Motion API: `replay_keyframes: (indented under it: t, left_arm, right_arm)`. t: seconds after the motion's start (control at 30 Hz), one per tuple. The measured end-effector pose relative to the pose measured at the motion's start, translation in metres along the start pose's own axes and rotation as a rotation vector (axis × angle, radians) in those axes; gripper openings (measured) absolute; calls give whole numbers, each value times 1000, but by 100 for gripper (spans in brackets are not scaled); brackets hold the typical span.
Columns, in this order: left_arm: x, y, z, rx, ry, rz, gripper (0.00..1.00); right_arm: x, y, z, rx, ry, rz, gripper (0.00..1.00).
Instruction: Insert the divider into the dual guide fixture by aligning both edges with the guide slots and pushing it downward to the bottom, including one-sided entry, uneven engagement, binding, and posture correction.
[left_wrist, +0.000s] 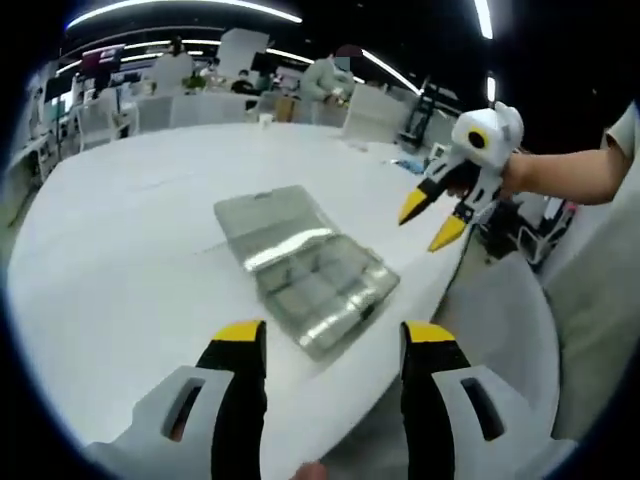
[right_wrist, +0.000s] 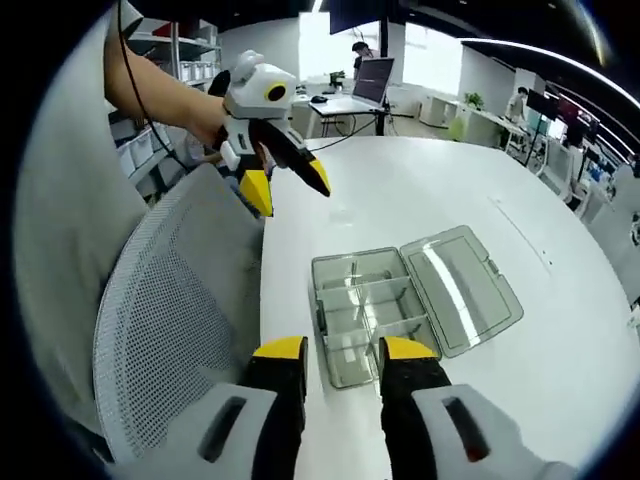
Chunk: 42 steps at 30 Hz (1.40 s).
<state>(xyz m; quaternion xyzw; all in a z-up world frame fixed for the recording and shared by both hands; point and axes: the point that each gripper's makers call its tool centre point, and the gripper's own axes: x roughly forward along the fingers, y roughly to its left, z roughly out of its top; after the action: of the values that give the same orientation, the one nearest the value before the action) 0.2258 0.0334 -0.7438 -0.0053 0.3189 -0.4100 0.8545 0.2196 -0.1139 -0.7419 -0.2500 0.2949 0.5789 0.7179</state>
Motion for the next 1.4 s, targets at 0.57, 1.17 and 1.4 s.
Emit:
replay_keyframes:
  t: [0.57, 1.17, 1.4]
  left_arm:
    - [1, 15, -7, 72, 69, 5, 52]
    - [-5, 41, -12, 164, 136, 56, 52]
    - [-7, 59, -28, 217, 213, 87, 52]
  right_arm:
    - [-15, 4, 4, 131, -98, -116, 50]
    - [-19, 9, -13, 242, -104, -191, 75]
    - [-19, 13, -13, 265, -110, -191, 78]
